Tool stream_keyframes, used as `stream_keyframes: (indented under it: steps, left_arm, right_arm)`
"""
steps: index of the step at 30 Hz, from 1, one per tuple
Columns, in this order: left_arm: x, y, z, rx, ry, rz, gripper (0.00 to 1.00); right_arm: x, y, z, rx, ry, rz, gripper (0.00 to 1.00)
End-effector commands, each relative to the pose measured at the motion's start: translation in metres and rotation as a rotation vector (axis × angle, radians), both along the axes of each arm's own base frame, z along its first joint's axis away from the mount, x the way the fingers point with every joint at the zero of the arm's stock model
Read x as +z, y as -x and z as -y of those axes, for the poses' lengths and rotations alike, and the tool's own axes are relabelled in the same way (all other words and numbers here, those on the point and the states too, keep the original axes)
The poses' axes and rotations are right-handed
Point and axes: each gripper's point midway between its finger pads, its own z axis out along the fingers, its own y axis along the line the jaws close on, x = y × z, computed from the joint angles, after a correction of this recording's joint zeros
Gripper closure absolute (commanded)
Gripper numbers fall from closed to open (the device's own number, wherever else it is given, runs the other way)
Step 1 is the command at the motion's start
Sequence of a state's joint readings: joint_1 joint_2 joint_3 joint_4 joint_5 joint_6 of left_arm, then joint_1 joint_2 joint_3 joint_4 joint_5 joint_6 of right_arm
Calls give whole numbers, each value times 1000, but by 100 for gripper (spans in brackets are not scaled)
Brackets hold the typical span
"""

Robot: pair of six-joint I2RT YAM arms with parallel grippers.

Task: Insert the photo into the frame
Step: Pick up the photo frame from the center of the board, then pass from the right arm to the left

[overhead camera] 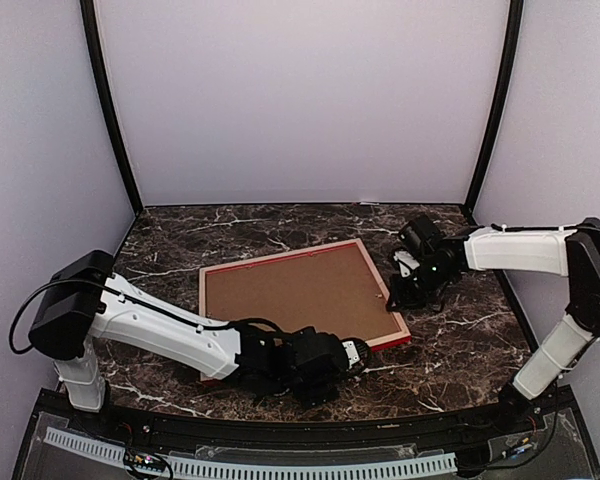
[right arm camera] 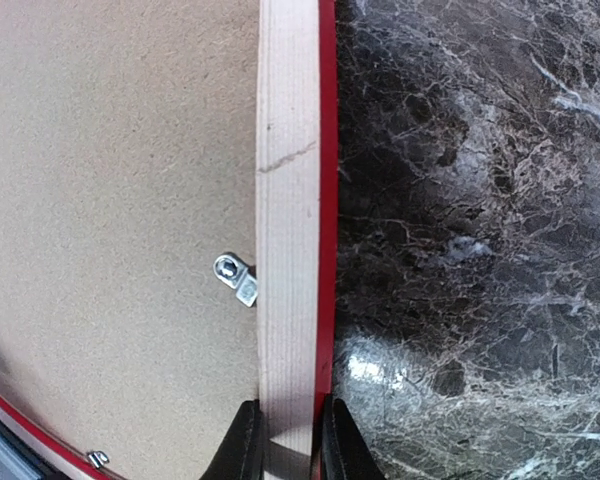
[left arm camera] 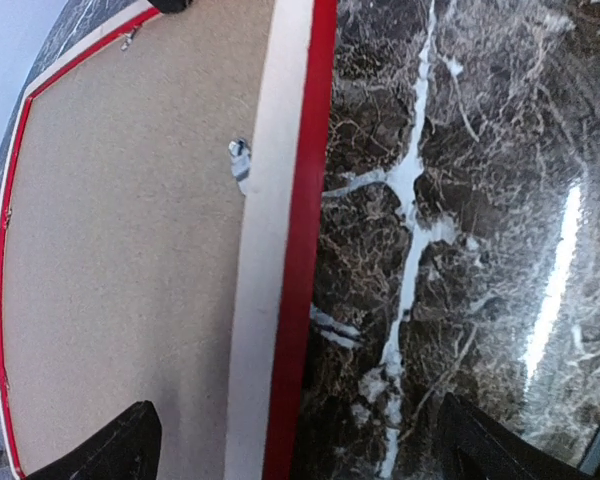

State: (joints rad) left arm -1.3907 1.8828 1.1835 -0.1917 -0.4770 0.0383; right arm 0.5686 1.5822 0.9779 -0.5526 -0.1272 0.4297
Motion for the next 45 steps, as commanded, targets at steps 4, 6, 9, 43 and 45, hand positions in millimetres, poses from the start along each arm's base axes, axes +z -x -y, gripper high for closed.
stream_keyframes:
  steps: [4,6,9,43,45]
  left_arm:
    - [-4,-18,-13,31,-193,197,3]
    - [-2,-21,-18,49,-211,226,5]
    - [4,-22,-23,65,-235,274,9]
    - [105,-19,-35,60,-129,368,80]
    - [122,-20,-34,50,-111,383,84]
  right_arm:
    - [45,4,-18,91,-98,-11,100]
    - [44,5,-17,99,-89,-21,100]
    - [39,9,-18,114,-85,-46,100]
    - [144,-20,7,81,-47,160,65]
    - [160,-24,10,78,-43,189,64]
